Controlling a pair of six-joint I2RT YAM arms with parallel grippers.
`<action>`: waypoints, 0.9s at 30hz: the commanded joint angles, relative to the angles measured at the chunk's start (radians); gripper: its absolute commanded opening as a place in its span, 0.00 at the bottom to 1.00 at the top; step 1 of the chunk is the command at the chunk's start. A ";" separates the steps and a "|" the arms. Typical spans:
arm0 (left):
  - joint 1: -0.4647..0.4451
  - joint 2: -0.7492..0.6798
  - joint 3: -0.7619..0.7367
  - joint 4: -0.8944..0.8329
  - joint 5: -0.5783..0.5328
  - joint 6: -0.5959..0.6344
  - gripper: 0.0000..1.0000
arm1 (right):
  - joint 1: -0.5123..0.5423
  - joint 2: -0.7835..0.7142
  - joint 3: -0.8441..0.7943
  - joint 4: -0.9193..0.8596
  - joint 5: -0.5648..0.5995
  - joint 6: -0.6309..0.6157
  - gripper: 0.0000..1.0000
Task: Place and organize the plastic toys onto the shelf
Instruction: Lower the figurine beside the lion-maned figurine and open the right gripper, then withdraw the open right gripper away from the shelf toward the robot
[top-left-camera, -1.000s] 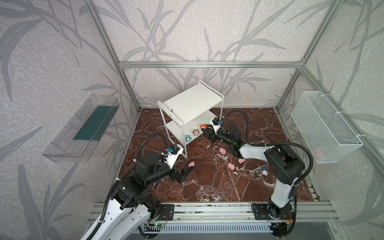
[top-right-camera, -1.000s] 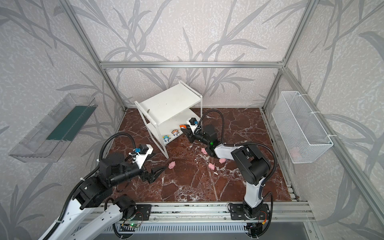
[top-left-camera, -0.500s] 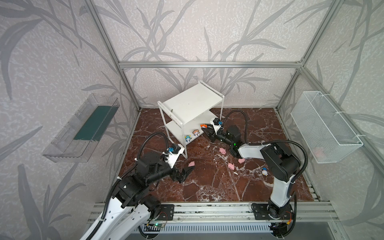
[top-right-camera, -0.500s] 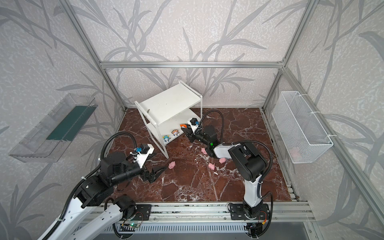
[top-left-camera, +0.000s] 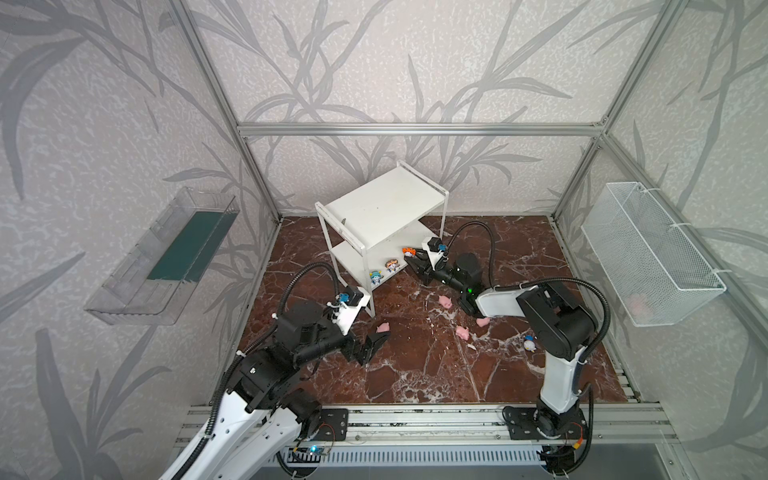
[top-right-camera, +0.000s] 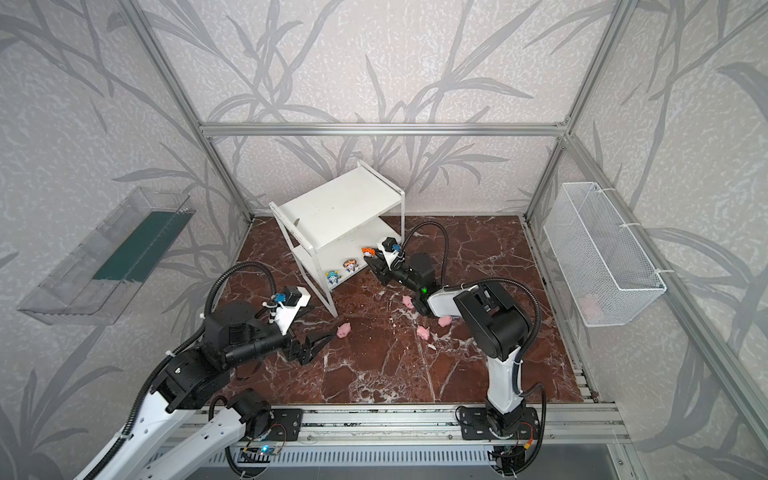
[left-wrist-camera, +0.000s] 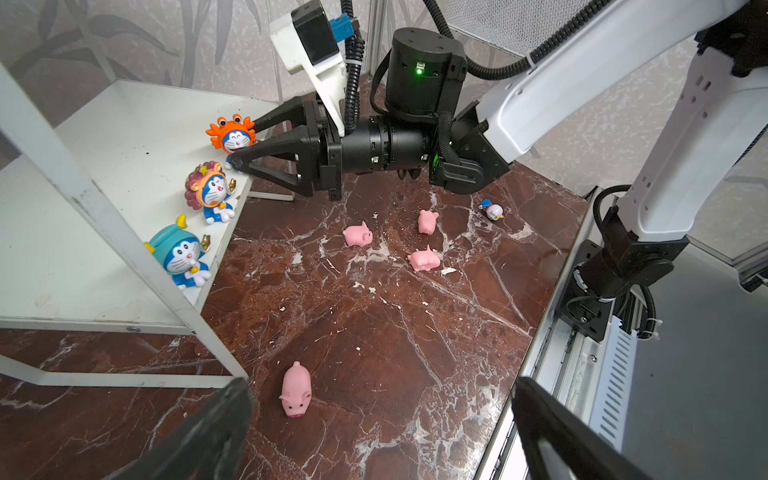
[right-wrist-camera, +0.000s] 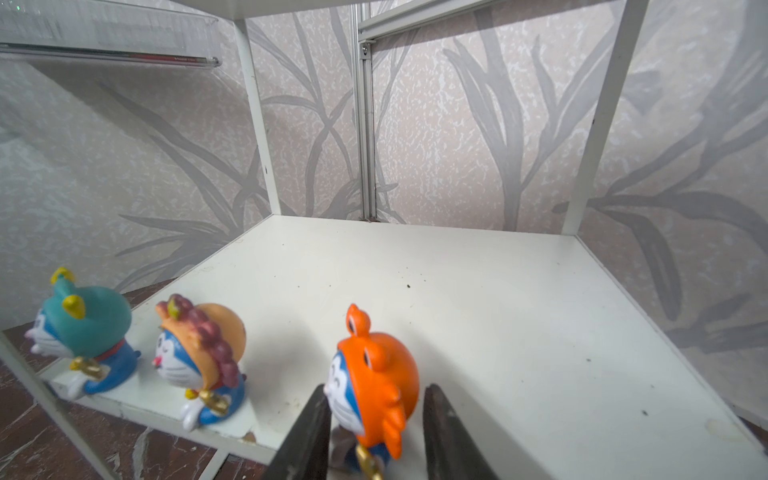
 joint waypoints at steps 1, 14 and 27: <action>0.006 0.001 -0.006 0.019 0.017 0.021 0.99 | -0.006 0.006 -0.007 0.050 -0.002 0.008 0.42; 0.009 0.007 -0.006 0.020 0.013 0.020 0.99 | -0.008 -0.090 -0.084 0.058 0.018 -0.015 0.65; 0.013 0.008 -0.006 0.020 0.006 0.017 0.99 | -0.008 -0.606 -0.356 -0.430 0.223 -0.048 0.99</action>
